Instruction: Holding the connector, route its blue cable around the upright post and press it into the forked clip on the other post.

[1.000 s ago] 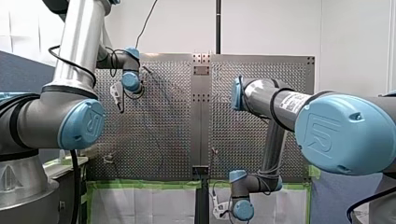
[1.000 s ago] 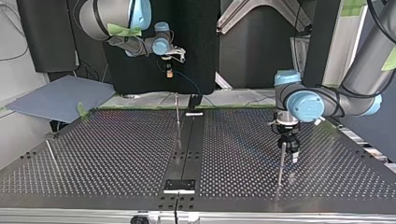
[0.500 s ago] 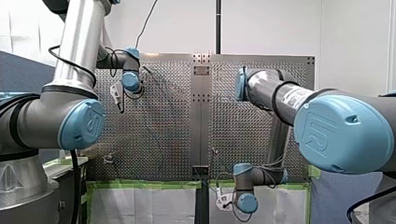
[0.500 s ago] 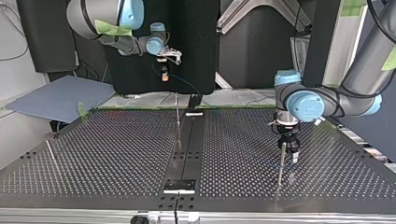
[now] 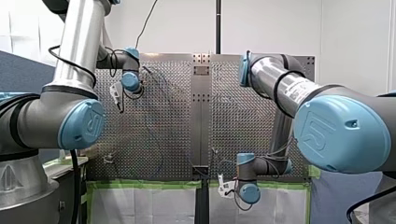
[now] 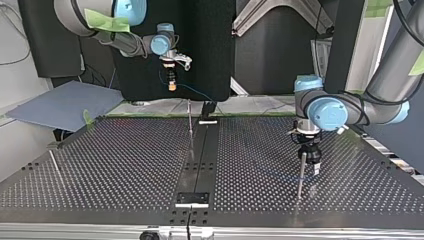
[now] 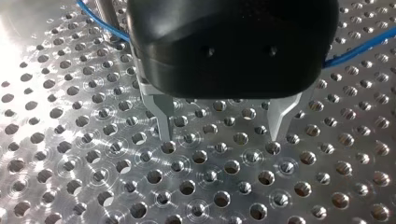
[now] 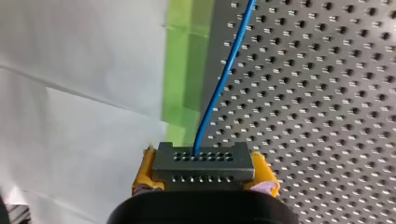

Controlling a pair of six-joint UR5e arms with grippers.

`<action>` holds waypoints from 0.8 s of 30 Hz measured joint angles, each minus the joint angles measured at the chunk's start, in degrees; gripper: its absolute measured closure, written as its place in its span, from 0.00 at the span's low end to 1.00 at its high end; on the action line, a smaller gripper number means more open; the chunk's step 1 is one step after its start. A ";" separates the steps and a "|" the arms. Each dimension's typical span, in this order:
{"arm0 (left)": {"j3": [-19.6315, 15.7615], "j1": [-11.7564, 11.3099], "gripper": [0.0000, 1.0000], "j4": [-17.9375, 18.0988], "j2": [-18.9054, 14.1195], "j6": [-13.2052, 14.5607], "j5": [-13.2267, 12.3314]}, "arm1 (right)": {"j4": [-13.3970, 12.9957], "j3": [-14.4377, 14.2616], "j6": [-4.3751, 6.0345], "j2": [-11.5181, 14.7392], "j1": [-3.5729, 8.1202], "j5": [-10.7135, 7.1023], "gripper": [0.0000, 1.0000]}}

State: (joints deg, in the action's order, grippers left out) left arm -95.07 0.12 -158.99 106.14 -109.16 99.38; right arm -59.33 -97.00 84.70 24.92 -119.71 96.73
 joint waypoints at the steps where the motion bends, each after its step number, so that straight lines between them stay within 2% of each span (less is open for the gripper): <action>1: 0.00 0.02 0.02 -0.03 0.00 0.00 0.00 | -0.57 -0.57 -0.10 0.57 -0.07 0.01 1.00; 16: -0.01 0.38 0.02 -0.54 0.00 0.07 0.03 | -8.34 -8.33 -0.27 8.33 0.29 -0.12 1.00; 24: -0.05 0.78 0.02 -0.87 -0.01 0.09 0.69 | -11.79 -11.97 -0.03 9.87 0.62 -0.73 1.00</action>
State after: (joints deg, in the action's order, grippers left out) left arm -95.12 0.90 -159.86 106.13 -109.07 100.07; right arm -71.12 -108.97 84.67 34.79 -119.09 96.00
